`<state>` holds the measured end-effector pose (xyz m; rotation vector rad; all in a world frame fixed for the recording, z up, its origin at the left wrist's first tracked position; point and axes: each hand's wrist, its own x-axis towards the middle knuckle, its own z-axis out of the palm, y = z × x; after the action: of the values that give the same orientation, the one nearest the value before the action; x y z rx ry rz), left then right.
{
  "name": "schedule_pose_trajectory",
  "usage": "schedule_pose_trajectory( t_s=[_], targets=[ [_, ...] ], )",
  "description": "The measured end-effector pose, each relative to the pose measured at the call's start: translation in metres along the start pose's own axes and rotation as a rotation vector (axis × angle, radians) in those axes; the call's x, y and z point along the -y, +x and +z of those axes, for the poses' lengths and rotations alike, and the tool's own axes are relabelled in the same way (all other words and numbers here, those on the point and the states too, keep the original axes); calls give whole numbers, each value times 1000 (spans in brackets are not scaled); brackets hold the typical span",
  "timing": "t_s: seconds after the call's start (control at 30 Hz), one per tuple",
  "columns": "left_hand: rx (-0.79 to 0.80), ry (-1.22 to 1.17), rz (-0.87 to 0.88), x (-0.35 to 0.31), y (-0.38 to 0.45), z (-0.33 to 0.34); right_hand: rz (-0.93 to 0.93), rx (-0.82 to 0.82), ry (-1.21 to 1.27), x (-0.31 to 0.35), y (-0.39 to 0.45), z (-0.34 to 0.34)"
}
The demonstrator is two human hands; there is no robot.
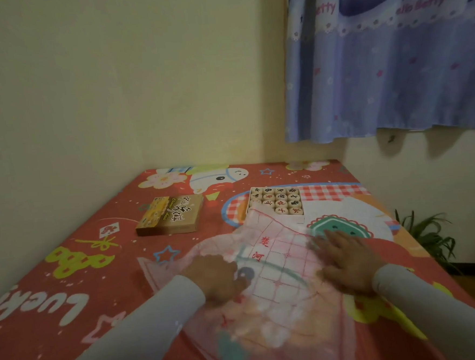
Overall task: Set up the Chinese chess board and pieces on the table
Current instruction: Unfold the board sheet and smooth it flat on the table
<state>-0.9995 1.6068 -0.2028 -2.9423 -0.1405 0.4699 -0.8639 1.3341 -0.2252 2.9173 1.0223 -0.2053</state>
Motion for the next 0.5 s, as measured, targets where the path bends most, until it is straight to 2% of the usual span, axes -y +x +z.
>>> schedule_pose_trajectory(
  t_s=[0.07,0.13,0.23,0.3,0.4,0.5],
  targets=[
    [-45,-3,59,-12,-1,-10,33,-125,53,10,4,-5],
    [-160,-9,85,-18,5,-13,16,-194,128,26,4,-10],
    [-333,-49,105,-18,16,-9,-40,-162,216,46,-1,-11],
    [-383,-74,140,-15,19,-3,-59,-84,170,50,-4,-4],
    [-302,-179,140,-2,21,15,-55,34,83,42,-6,9],
    [-171,-223,85,14,19,28,-27,39,80,32,-7,18]
  ],
)
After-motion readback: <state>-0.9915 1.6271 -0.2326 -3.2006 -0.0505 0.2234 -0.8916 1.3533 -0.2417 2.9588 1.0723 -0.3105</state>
